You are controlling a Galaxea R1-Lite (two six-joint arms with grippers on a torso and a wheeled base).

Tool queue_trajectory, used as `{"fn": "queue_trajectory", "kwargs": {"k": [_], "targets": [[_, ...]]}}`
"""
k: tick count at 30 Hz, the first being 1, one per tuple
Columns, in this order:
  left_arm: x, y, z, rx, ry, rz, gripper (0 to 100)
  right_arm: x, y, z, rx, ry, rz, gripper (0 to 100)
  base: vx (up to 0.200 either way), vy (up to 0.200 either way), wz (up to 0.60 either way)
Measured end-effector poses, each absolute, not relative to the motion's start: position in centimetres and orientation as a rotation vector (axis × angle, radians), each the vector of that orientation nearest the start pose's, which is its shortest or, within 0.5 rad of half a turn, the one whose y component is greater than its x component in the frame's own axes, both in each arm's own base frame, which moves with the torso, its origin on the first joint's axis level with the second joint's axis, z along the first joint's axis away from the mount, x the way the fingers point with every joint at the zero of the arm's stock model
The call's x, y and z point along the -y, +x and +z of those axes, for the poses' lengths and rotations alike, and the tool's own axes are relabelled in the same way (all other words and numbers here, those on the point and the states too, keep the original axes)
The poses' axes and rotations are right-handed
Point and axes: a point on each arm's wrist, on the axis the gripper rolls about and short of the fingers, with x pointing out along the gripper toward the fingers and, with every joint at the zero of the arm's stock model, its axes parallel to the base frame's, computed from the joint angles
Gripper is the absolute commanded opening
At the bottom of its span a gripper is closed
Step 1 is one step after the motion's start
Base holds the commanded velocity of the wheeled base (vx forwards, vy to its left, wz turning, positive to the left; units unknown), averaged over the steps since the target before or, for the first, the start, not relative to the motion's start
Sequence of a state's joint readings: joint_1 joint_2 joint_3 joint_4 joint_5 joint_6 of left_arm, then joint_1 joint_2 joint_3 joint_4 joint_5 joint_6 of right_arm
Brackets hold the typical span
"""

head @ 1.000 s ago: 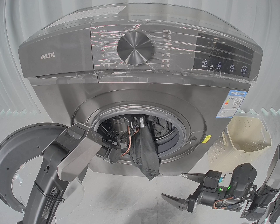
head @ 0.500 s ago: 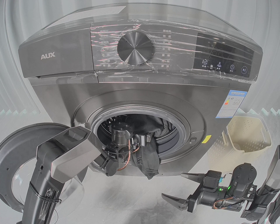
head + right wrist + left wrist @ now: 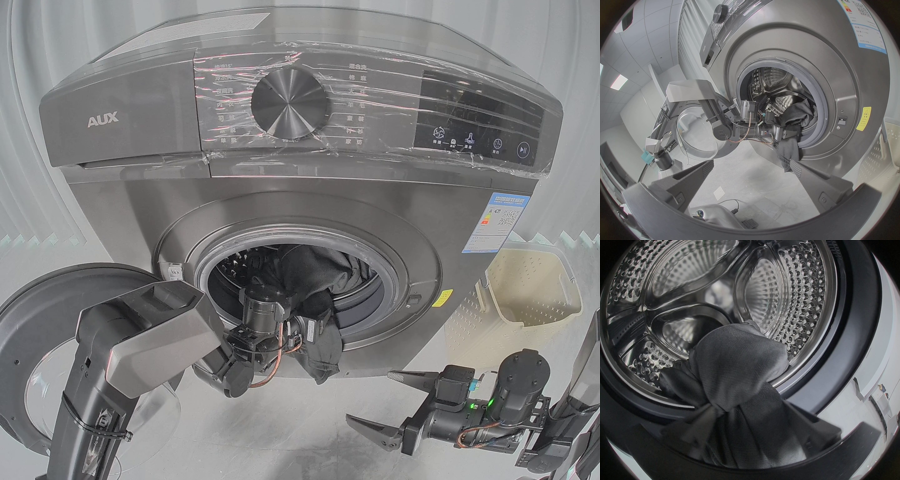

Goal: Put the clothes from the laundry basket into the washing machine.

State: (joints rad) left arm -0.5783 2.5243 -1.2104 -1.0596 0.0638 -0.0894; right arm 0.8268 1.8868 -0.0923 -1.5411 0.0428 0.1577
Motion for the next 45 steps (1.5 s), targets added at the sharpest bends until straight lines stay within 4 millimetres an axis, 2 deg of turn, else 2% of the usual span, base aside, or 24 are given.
{"fn": "queue_trajectory", "kwargs": {"k": [7,16,19,20,28,40,45], "targets": [[25.2,39.4,0.4,-0.234,-0.022,-0.488,0,-16.8,15.3,7.3,-0.308,0.048,0.842,100,0.000,0.000,0.00],[25.4,43.1,4.8,-0.029,-0.099,-0.400,0,-16.8,15.4,7.3,-0.307,0.048,0.842,100,0.000,0.000,0.00],[25.3,44.1,5.8,0.026,-0.120,-0.374,0,-16.8,15.4,7.3,-0.306,0.049,0.842,100,0.000,0.000,0.00],[25.2,44.4,5.9,0.039,-0.124,-0.365,100,-16.8,15.4,7.3,-0.307,0.049,0.842,100,0.000,0.000,0.00],[24.7,44.2,4.2,-0.010,-0.116,-0.348,100,-16.8,15.4,7.1,-0.314,0.045,0.839,100,0.000,0.000,0.00],[24.9,40.4,1.3,-0.178,-0.051,-0.432,100,-16.8,15.4,7.0,-0.320,0.043,0.839,100,0.000,0.000,0.00],[24.8,39.8,0.6,-0.204,-0.019,-0.441,100,-16.8,15.4,6.9,-0.322,0.042,0.840,100,0.000,0.000,0.00]]}}
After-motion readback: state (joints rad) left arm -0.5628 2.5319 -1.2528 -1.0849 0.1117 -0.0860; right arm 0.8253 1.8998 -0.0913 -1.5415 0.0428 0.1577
